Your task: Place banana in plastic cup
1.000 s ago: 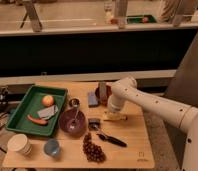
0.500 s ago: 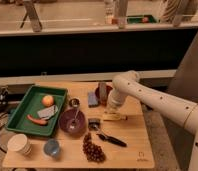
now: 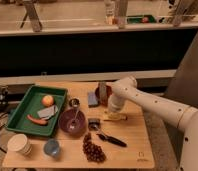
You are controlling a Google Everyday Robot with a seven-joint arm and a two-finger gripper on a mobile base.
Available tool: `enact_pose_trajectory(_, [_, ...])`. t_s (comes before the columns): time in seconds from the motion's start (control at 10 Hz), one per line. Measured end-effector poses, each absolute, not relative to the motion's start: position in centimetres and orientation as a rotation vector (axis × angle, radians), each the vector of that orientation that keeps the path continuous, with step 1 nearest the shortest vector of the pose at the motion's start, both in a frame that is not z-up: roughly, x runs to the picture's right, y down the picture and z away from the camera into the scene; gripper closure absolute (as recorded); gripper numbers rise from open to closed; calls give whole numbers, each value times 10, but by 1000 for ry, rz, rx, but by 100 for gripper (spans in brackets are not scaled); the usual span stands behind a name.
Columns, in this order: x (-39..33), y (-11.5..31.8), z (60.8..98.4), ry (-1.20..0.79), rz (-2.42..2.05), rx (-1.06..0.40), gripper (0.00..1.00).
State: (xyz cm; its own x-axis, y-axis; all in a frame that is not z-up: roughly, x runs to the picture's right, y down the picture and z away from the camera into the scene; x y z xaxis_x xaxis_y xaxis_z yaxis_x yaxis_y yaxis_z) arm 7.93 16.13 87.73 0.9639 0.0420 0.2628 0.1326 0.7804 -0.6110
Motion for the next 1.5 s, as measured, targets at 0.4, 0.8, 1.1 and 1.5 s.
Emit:
enact_pose_trajectory(0.4, [86,167,888,-245,-53,-675,20])
enact_pose_trajectory(0.8, [93,163,884,-236,-44,-664,20])
enact_pose_trajectory(1.1, [100,159,876,-220,-35,-655,20])
enact_pose_trajectory(1.5, [123,169,878,-171,55,-660,22])
